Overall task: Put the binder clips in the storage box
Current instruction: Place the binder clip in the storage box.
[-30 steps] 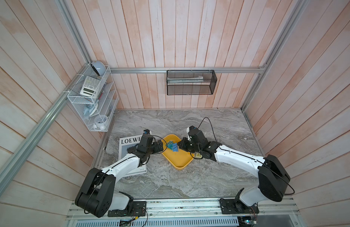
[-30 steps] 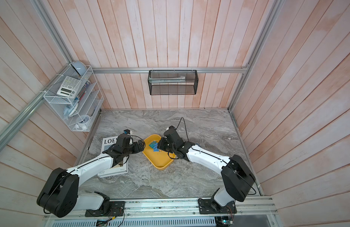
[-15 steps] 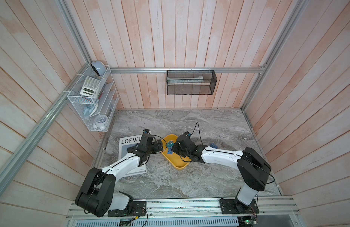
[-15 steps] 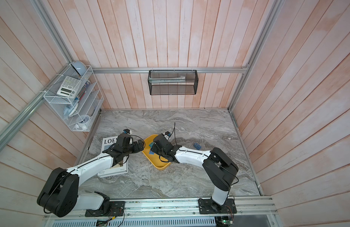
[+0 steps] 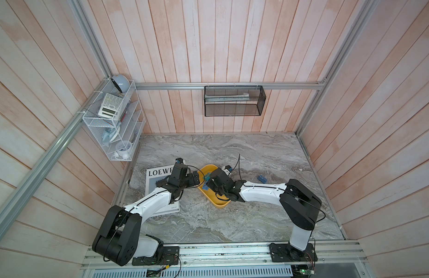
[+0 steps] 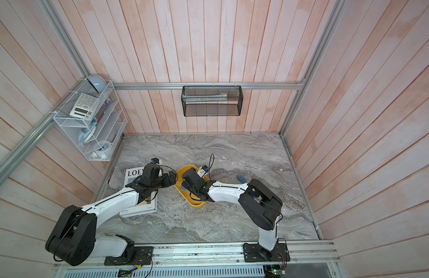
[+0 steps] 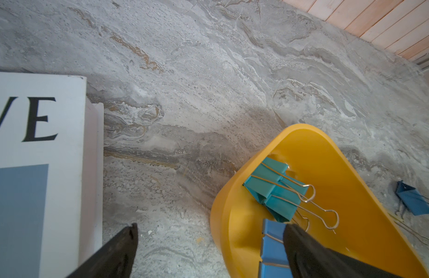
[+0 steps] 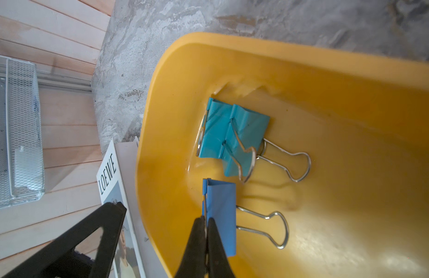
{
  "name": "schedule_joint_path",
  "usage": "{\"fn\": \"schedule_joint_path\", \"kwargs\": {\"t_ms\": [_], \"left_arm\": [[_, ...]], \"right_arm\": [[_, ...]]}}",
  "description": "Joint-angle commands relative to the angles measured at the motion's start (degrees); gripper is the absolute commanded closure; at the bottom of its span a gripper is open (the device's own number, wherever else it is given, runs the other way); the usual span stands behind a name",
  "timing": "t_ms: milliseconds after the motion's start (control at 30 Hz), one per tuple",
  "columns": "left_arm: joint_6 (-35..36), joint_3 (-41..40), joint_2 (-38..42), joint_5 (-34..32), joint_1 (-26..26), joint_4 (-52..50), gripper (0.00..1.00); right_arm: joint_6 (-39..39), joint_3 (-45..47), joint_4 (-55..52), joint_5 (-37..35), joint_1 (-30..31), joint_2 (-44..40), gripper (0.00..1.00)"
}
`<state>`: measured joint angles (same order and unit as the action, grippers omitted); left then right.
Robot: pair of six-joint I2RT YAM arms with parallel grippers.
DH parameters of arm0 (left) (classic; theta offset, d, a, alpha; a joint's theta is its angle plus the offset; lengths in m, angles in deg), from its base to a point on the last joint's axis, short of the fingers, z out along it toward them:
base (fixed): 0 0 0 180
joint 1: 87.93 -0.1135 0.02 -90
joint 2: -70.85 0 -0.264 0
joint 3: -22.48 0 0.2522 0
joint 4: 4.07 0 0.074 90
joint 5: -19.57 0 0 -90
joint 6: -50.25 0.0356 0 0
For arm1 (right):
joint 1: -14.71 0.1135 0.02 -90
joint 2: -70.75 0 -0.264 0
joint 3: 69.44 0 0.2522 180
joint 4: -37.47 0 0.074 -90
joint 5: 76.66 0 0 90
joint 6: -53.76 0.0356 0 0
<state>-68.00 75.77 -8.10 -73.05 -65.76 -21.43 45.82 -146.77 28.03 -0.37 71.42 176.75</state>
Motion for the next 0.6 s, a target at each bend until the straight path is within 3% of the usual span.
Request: {"fn": "schedule_joint_path", "kwargs": {"t_ms": [0,333,567], "left_arm": [[0.9,-0.32,0.15,0.21,-0.25,0.7,0.0],[1.45,-0.6,0.54,-0.07,-0.31,0.22,0.0],[1.53,-0.96,0.47,-0.24,-0.29,0.35,0.0]], "right_arm": [[5.05,-2.16,0.33,-4.66,1.37,1.61,1.0],[9.15,-3.33,1.76,-7.53,1.45,4.76,1.0],[9.42,-4.24,6.39,-3.63,0.36,8.0,0.97]]}}
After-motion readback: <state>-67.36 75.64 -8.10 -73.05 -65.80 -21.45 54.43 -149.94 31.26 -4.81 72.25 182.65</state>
